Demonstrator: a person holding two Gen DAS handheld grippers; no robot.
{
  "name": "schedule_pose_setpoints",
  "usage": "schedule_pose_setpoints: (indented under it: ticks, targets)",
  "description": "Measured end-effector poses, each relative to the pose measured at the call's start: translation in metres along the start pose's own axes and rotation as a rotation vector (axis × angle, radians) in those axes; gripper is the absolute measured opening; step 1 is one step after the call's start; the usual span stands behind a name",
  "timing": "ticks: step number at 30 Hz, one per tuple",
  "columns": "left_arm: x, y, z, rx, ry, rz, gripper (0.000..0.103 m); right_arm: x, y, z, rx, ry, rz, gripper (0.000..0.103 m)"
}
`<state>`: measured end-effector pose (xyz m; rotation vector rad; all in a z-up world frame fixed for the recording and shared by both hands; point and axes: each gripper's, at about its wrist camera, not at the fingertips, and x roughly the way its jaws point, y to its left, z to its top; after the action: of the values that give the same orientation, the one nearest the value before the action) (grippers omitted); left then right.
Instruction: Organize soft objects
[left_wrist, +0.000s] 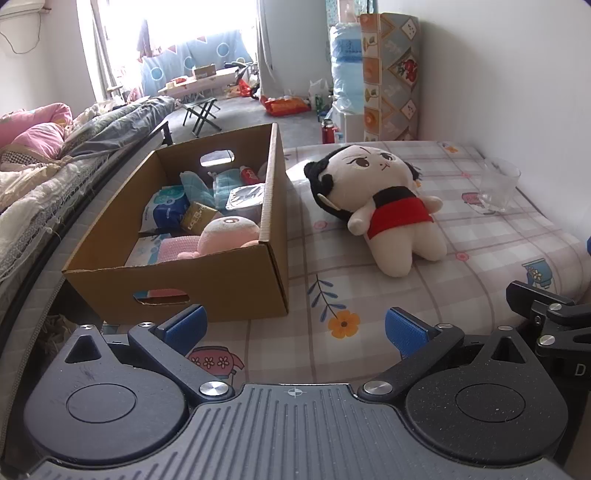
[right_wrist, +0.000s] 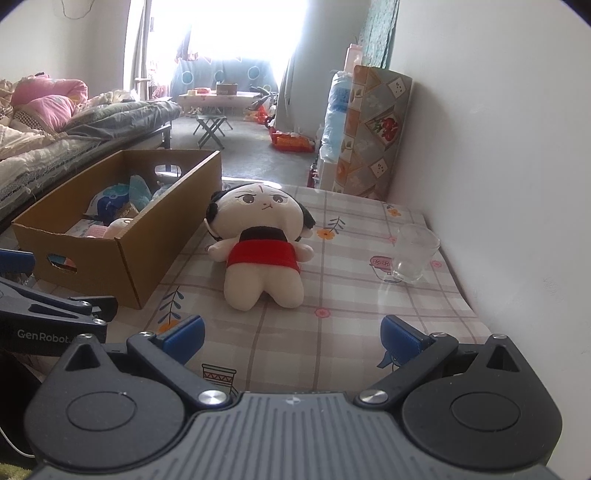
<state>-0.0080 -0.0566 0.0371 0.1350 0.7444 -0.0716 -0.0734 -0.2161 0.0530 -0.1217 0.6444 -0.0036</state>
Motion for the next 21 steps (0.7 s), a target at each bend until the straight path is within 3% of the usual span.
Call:
schedule_pose_setpoints:
  ticks: [21]
  targets:
    - [0.002,0.0041,-0.0041,0.001,0.011,0.009,0.103,0.0028,0.0032,0.0001,-0.012,0.01,0.01,0.103]
